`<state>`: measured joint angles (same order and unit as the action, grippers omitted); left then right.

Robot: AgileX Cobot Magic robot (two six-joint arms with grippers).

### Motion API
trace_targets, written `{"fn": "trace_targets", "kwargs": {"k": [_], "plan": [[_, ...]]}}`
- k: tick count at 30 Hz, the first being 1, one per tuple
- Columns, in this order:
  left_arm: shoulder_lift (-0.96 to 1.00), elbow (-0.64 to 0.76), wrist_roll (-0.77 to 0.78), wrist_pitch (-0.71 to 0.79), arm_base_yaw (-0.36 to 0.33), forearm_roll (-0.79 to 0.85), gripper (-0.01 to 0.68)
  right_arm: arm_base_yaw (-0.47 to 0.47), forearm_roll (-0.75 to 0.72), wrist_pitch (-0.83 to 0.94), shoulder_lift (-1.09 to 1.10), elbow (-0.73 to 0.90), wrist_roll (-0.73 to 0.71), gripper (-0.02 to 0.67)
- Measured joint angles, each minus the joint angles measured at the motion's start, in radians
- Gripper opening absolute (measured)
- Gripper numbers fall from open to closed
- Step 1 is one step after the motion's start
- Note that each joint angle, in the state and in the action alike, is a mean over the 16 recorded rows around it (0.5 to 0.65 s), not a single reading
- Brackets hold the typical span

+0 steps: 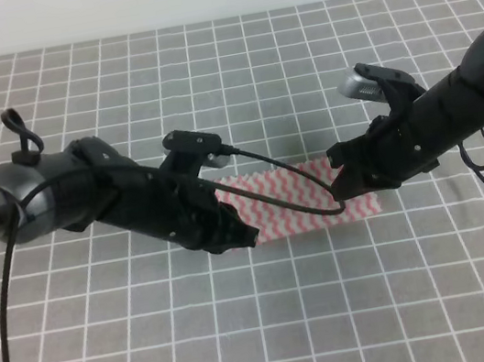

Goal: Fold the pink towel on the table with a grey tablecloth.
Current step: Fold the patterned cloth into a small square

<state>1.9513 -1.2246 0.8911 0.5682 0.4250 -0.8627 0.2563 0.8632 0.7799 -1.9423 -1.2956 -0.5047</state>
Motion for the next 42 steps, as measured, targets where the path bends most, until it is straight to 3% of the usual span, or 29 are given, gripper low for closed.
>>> {"fn": "trace_targets", "kwargs": {"k": [19,35,42], "plan": [[-0.032,-0.016,0.006,-0.155,-0.001,-0.071,-0.004,-0.049,-0.026,-0.053,-0.005,-0.023,0.026,-0.005],[0.050,-0.017,0.063,-0.228,-0.005,-0.132,-0.004,-0.060,-0.123,-0.102,-0.013,-0.043,0.128,0.173],[0.063,-0.019,0.073,-0.235,-0.006,-0.135,-0.004,-0.060,-0.137,-0.125,-0.027,-0.044,0.156,0.203]]}}
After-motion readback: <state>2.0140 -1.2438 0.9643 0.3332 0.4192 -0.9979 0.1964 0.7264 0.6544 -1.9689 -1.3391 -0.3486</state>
